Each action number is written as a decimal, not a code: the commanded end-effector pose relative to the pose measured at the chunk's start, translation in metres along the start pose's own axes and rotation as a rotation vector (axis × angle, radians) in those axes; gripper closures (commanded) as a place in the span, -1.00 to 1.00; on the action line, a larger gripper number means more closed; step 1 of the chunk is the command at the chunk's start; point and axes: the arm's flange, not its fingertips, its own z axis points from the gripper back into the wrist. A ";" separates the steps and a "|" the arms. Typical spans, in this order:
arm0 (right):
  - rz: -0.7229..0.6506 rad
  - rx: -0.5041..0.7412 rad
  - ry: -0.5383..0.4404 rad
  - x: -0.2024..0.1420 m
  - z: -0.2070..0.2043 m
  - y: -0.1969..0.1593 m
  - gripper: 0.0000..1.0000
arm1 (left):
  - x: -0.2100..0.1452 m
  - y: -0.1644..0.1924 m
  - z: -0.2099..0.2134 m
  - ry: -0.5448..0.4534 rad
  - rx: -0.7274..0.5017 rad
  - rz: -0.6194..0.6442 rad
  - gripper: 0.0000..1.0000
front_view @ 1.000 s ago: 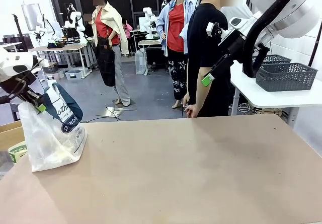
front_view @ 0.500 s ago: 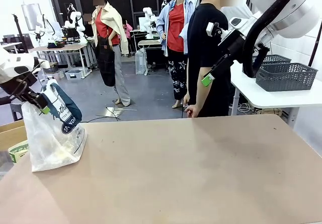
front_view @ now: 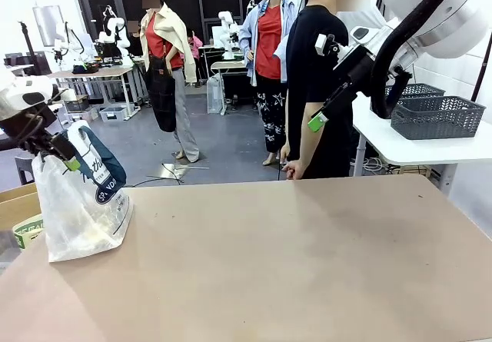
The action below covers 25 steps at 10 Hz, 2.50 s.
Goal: Transfer purchased items from the store into the shopping bag.
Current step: Move the Reusable shopping bag to the right side of the table.
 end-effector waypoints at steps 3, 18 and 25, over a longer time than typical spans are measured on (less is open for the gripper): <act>-0.003 -0.014 0.000 0.001 -0.002 0.001 -1.00 | 0.014 -0.005 0.017 0.032 -0.030 -0.067 -1.00; -0.003 -0.014 0.000 0.001 -0.002 0.001 -1.00 | 0.078 -0.067 0.040 -0.447 -0.546 -0.760 -1.00; -0.003 -0.014 0.000 0.001 -0.002 0.001 -1.00 | 0.074 -0.079 0.037 -0.435 -0.523 -0.741 -1.00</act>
